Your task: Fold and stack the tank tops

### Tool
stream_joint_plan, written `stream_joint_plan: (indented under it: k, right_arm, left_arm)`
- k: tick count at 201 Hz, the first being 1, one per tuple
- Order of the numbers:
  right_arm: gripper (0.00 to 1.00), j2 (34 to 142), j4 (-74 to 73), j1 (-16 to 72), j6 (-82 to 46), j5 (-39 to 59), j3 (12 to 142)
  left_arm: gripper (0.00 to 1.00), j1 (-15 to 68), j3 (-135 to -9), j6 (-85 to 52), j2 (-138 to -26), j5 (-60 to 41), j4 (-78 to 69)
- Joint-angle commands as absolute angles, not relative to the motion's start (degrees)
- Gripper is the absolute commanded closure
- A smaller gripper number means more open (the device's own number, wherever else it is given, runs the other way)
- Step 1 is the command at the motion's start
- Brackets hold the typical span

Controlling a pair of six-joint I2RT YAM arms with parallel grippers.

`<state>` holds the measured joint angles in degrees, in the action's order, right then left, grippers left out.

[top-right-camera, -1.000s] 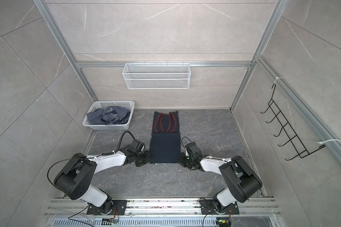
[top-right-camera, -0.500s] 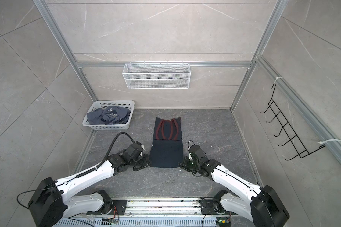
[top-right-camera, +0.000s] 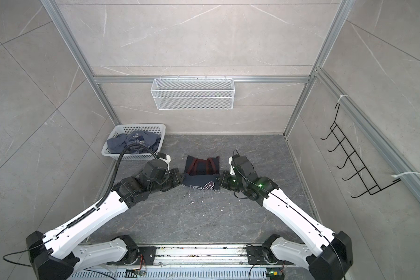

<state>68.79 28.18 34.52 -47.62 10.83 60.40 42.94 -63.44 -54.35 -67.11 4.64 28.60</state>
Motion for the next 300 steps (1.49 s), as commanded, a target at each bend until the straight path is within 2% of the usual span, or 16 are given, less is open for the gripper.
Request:
stream_joint_plan:
  k: [1,62,116,200,242,248,265,277,300]
  right_arm:
    - [1.0,73.65,28.93,33.36,-44.13,10.67,64.25]
    - [1.0,87.05,21.92,28.55,-43.65,17.22,70.72]
    - [1.0,98.32,19.37,25.2,-42.66,18.55,78.11]
    - [1.0,113.39,18.46,22.31,-41.33,20.01,91.51]
    - [1.0,119.75,18.68,21.06,-41.69,19.43,96.63]
    - [0.95,120.31,18.64,20.87,-41.82,19.15,96.93]
    - [0.64,121.85,19.33,20.35,-41.61,18.49,98.49]
    - [0.47,122.64,20.25,20.05,-40.7,18.2,99.93]
    - [0.34,122.01,25.52,19.77,-37.16,15.9,102.42]
  left_arm:
    - [1.0,41.3,-66.77,-51.81,-70.39,6.9,27.49]
    - [1.0,35.56,-70.93,-51.21,-78.53,9.0,23.34]
    - [1.0,28.91,-74.08,-50.09,-88.66,2.01,15.8]
    - [1.0,23.0,-85.12,-48.96,-105.28,-1.73,12.7]
    - [1.0,20.56,-91.46,-49.02,-114.77,-6.84,11.27]
    - [0.97,20.33,-92.94,-48.84,-116.14,-7.68,11.91]
    - [0.74,20.14,-96.28,-47.98,-119.15,-9.02,14.1]
    - [0.58,19.98,-97.61,-47.64,-119.88,-8.1,16.71]
    - [0.38,18.79,-96.68,-46.73,-116.94,-5.05,19.7]
